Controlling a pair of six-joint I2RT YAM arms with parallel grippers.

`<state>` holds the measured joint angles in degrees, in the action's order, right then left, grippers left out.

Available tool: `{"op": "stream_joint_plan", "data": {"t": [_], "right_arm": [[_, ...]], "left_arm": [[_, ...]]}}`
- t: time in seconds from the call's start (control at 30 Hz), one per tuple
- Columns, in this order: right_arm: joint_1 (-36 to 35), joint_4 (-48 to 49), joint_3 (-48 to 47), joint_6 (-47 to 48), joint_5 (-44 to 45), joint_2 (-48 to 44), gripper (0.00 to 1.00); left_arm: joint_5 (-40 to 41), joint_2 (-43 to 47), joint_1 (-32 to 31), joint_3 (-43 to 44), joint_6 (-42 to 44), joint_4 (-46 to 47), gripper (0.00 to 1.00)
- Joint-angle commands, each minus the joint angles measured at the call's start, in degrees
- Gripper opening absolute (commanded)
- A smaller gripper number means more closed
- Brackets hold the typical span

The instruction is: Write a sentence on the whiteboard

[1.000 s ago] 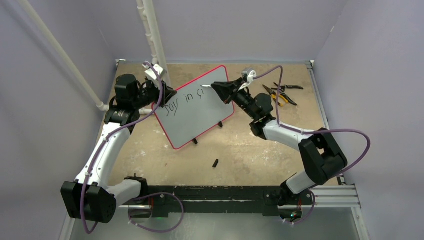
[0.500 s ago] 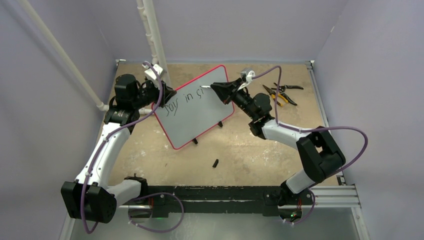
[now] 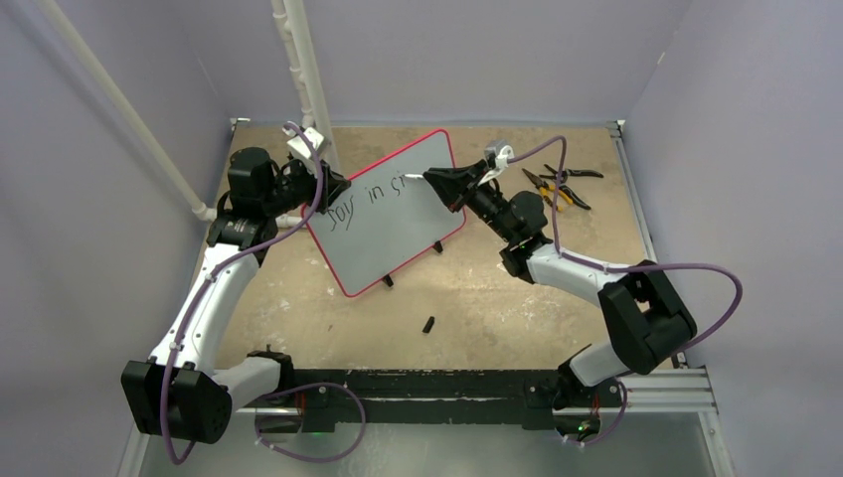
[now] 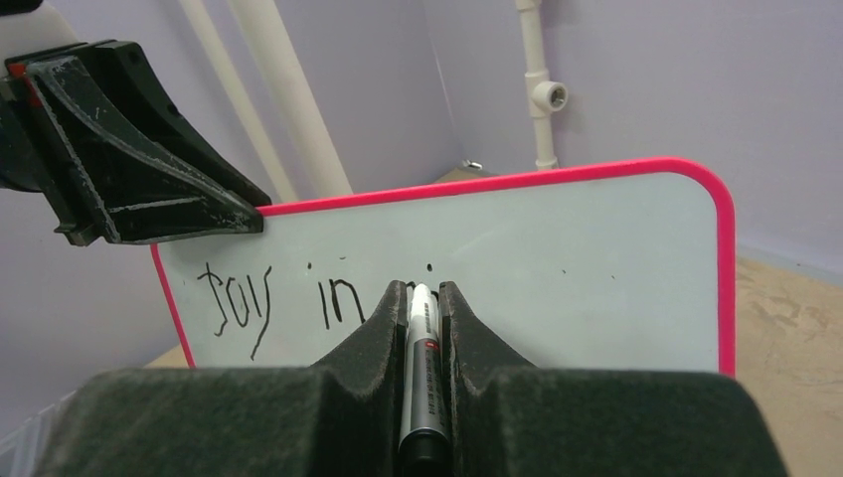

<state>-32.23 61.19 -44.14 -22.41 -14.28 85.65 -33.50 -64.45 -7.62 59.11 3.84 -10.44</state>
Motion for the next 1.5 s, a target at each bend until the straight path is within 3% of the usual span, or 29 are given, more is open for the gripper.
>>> {"op": "stream_joint_plan", "data": {"t": [0.0,0.8,1.47], "right_arm": [[0.15,1.12,-0.63,1.22,1.11,-0.15,0.0],[0.32,0.16,-4.55,2.0,2.31,2.94,0.0],[0.69,-0.94,0.38,1.52,3.74,2.11,0.0]], "left_arm": [[-0.17,0.38,0.67,-0.55,-0.25,1.37,0.18],[-0.43,0.54,0.76,-0.62,-0.23,1.38,0.18],[-0.52,0.64,0.76,-0.62,-0.24,1.47,0.18]]}}
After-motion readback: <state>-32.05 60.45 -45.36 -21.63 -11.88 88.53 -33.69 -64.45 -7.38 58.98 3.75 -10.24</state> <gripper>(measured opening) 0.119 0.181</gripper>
